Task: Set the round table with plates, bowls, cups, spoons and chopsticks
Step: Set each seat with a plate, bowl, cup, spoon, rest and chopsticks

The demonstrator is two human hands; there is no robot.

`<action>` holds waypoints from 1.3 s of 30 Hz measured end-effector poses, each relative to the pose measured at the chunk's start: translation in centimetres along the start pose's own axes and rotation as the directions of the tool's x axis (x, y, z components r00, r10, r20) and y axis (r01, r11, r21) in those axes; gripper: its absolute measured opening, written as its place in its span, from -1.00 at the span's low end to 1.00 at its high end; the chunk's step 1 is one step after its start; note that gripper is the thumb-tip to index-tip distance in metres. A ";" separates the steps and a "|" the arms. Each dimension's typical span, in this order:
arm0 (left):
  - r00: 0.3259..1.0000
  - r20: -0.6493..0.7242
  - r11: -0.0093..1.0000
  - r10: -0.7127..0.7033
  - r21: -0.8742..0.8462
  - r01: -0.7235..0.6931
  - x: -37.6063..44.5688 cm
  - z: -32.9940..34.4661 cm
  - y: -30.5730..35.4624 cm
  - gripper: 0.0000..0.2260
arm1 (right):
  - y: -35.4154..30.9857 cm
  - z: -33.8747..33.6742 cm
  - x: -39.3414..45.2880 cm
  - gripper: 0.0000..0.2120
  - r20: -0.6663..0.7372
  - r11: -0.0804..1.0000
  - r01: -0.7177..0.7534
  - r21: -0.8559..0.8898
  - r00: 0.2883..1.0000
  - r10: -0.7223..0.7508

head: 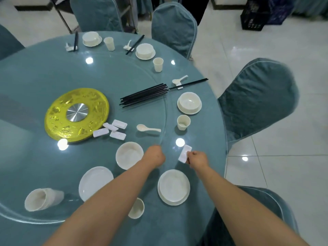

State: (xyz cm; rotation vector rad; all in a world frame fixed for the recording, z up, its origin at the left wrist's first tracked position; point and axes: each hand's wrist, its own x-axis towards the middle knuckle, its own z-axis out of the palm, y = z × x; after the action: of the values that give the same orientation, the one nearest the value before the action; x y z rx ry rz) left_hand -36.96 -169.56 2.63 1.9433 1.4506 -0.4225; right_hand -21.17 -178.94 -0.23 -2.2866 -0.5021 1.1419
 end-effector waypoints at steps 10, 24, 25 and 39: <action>1.000 0.029 0.989 0.011 0.145 -0.015 3.5 1.4 -0.6 -0.65 | 0.5 1.8 3.9 -0.67 0.027 0.992 -0.042 -0.122 0.999 0.046; 1.000 0.018 0.968 -0.001 0.251 -0.003 2.2 2.0 -1.7 -0.65 | 0.3 3.0 4.5 -0.68 0.033 0.958 -0.091 -0.272 0.994 0.103; 1.000 0.015 0.967 -0.002 0.257 -0.002 1.8 2.0 -2.0 -0.66 | 0.3 3.0 4.2 -0.66 0.029 0.960 -0.090 -0.266 0.994 0.102; 0.998 0.054 0.969 -0.020 0.248 0.005 -4.3 3.0 -8.2 -0.63 | -3.9 6.8 -2.8 -0.68 0.101 0.923 0.195 -0.332 0.980 -0.171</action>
State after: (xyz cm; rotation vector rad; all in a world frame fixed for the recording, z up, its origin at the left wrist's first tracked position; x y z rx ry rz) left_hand -45.62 -173.37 0.53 2.0987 1.4305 -0.6882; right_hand -28.66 -175.38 0.50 -2.4262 -0.9890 1.1139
